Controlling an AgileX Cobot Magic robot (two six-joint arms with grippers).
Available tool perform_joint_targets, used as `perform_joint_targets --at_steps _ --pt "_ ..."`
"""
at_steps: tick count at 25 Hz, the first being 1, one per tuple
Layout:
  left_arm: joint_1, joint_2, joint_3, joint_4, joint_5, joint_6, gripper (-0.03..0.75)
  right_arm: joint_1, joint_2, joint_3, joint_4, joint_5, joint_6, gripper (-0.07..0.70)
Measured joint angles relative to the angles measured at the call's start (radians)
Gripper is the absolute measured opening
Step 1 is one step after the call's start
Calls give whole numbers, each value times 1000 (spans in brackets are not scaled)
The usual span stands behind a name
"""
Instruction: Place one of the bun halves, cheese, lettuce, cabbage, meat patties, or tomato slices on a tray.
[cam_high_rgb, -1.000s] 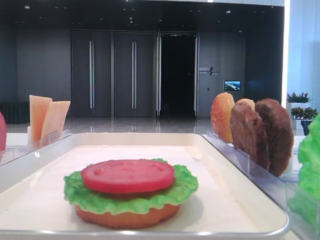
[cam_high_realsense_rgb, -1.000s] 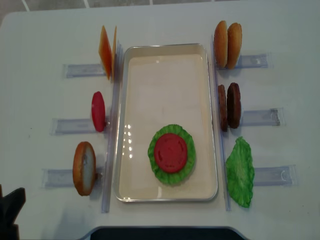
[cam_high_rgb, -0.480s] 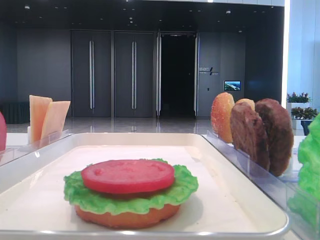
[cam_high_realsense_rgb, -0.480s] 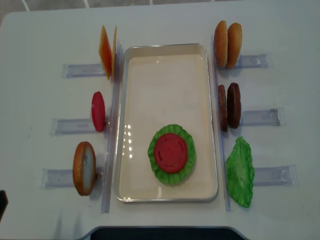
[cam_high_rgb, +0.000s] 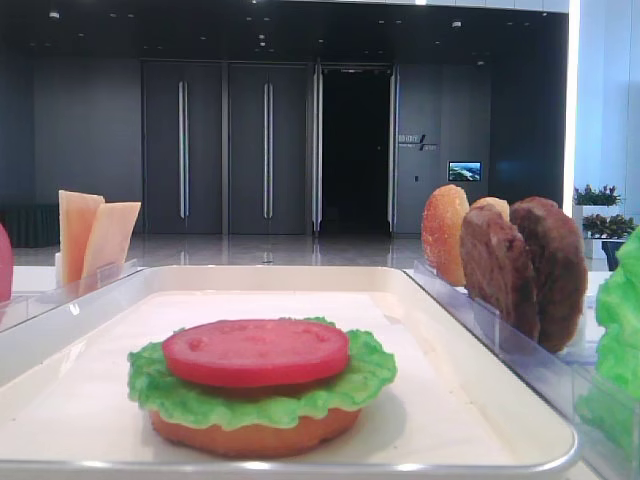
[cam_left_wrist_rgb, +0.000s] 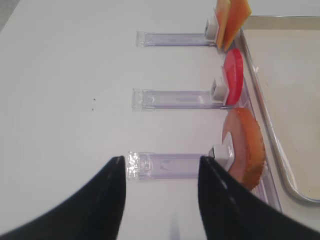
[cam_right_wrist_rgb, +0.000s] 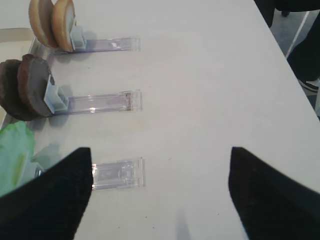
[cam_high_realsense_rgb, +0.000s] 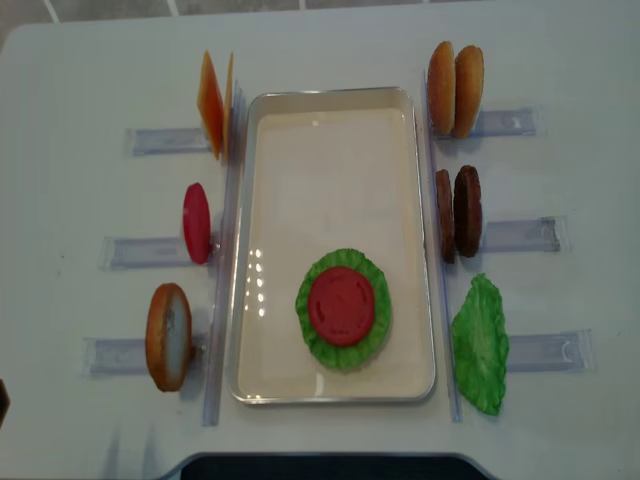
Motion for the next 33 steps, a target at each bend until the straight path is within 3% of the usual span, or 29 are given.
perform_joint_targets --at_steps 27,33 --pt "0 0 0 1 0 0 355 0 0 0 4 0 0 551" --pt "0 0 0 1 0 0 316 0 0 0 4 0 0 551"
